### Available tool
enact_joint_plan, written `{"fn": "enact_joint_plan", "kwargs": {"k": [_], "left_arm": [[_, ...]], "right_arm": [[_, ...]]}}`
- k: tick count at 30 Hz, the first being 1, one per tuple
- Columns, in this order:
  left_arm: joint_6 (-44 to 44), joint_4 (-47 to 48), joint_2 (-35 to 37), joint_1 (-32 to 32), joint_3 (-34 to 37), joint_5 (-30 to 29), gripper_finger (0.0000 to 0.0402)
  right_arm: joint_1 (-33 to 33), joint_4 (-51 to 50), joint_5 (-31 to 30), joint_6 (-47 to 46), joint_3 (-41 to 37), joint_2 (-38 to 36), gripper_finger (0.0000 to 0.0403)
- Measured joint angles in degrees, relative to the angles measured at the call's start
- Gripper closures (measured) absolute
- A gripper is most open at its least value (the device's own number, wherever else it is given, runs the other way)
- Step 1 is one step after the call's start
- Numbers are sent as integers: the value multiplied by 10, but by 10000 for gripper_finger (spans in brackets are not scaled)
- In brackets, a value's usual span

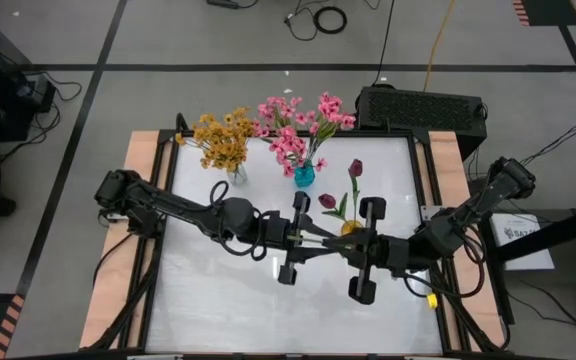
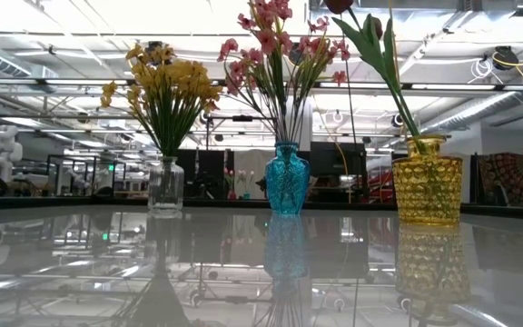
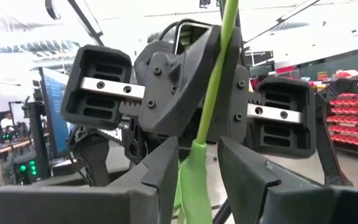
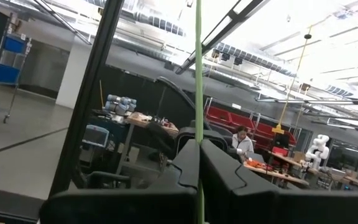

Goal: Sort flowers into vase by color
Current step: Put the red flower into the yellow vase

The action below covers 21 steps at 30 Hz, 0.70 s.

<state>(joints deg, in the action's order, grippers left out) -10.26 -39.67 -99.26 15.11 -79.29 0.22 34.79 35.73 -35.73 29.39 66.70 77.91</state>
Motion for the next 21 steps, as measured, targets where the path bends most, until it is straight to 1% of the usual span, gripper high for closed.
{"fn": "enact_joint_plan", "kwargs": {"k": [2,4,9,10,13,16,18,21], "left_arm": [[0,-6,0,-1,0,10,289],[0,-11,0,-1,0,16,307],[-6,-11,0,-3,0,27,384],[-6,-10,0,-4,0,27,390],[-7,0,0,-7,0,28,387],[-21,29,9,-13,0,27,390],[-42,60,21,-17,0,18,394],[-87,108,53,-16,0,-9,396]], "right_arm": [[0,-1,0,0,0,0,403],[0,-3,0,-1,0,0,403],[0,-5,-3,-2,0,0,403],[0,-5,-3,-3,0,0,403],[0,-9,-17,-22,0,0,396],[9,-22,-59,-40,0,-8,368],[22,-31,-90,-41,0,-18,339],[51,-41,-111,-33,0,-36,288]]}}
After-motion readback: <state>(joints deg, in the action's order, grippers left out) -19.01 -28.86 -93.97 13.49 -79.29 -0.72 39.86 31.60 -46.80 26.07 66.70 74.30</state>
